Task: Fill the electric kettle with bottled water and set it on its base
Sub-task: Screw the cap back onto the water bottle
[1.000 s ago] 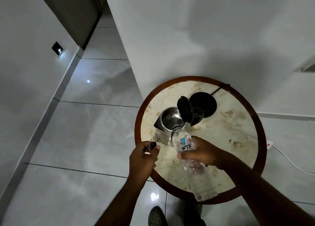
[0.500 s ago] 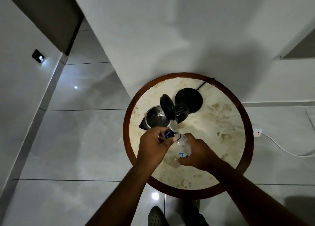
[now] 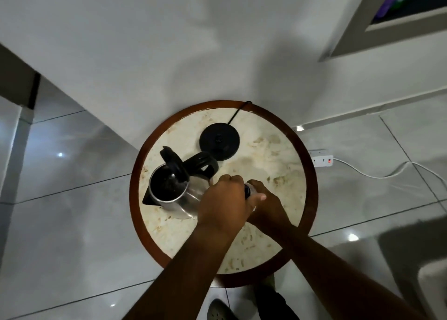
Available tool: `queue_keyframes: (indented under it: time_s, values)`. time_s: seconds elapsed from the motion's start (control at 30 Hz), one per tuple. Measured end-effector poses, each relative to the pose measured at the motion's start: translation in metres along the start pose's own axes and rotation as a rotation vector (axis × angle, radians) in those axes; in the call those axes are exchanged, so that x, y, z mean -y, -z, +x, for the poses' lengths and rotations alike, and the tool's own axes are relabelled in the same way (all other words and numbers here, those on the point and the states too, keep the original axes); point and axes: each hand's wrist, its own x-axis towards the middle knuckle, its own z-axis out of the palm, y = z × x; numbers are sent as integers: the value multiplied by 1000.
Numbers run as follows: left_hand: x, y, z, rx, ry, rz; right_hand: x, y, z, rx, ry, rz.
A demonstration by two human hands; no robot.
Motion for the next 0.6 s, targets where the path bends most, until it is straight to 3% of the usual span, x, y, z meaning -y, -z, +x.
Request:
queue_keyframes:
  time_s: [0.1,0.27,0.47,0.53,0.6]
  values:
    - [-7,1,3,41,-70,149,-5,-1,-5,-30,6,57]
    - [-8,7,8,203,-376,273,-10,-3,-11,-79,-31,109]
    - [-7,14,13,186,-215,284,-1,-2,-6,-142,36,58]
    - [-9,12,14,222,-238,290,-1,-2,-7,-154,42,71]
    - [-10,12,15,270,-367,346,-6,-2,-9,-147,-4,93]
